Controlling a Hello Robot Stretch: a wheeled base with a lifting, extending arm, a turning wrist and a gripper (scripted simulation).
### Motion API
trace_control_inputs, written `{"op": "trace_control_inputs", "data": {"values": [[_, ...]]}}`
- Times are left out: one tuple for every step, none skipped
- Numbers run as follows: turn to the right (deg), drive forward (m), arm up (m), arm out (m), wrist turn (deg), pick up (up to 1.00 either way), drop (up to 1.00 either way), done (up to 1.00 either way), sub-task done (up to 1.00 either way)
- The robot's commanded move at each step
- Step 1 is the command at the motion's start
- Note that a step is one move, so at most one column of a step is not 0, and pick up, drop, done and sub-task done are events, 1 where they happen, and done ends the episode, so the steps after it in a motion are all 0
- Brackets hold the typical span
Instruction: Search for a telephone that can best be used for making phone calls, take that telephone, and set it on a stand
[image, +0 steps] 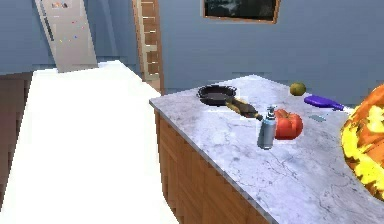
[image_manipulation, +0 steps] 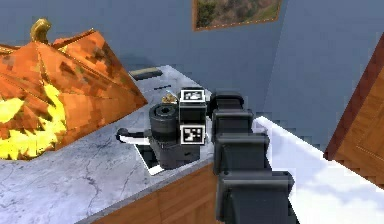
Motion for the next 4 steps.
{"op": "trace_control_inputs", "data": {"values": [[0.0,0.0,-0.16,0.0,0.0,0.0,0.0,0.0,0.0],[0.0,0.0,0.0,0.0,0.0,1.0,0.0,0.0,0.0],[0.0,0.0,0.1,0.0,0.0,0.0,0.0,0.0,0.0],[0.0,0.0,0.06,0.0,0.0,0.0,0.0,0.0,0.0]]}}
